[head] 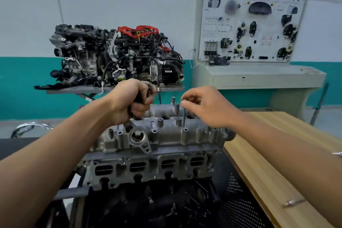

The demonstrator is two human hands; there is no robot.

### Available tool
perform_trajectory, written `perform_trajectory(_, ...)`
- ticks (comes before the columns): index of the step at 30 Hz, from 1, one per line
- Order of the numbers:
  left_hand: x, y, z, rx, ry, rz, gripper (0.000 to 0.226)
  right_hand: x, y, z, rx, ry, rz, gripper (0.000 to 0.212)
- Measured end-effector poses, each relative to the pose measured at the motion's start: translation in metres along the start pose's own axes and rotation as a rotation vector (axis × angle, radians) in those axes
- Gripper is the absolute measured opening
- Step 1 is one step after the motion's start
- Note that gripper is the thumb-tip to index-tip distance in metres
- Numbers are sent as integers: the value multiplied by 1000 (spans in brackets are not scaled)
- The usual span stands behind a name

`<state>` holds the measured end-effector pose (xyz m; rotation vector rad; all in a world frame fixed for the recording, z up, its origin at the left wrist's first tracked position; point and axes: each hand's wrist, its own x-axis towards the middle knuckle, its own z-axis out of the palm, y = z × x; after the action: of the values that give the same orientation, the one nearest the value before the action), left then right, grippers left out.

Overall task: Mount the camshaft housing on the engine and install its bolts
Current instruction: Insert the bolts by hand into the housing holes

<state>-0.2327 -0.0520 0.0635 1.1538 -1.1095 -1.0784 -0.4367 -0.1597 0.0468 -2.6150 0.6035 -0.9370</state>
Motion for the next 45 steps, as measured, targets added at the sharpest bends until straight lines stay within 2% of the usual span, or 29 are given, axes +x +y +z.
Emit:
perform_trajectory(3,7,-3,-2,28,23,-71,6,-7,9,5,-39,-3,-26,16)
perform_trajectory(8,14,-3,0,109,70,-192,41,-9,18,9,-49,62,-64,13)
perform_trajectory(13,13,-3,4,125,136,-220,48,-7,24,13,-66,72,-62,14)
perform_trajectory(16,11,-8,8,218,227,-120,46,-11,27,15,-126,-38,-100,15)
perform_trajectory(19,12,-15,13,404,328,67,46,-18,29,18,-237,-189,-127,20)
perform_trajectory(24,10,-23,21,603,542,368,56,-9,26,13,-387,-304,-201,23)
perform_trajectory(26,9,-22,22,554,582,443,53,-5,27,12,-423,-316,-229,22)
perform_trajectory(28,8,-20,21,405,601,470,43,-5,32,11,-468,-306,-283,24)
perform_trajectory(31,7,-19,21,349,664,502,50,-8,40,11,-582,-232,-446,30)
perform_trajectory(34,6,-19,23,351,678,528,53,-8,46,12,-600,-186,-509,39)
perform_trajectory(39,8,-17,20,361,560,340,30,-9,45,16,-618,-182,-457,42)
perform_trajectory(43,12,-14,21,426,466,76,36,-3,34,19,-697,-228,-344,39)
perform_trajectory(45,12,-10,21,370,434,-17,37,3,30,16,-715,-280,-306,41)
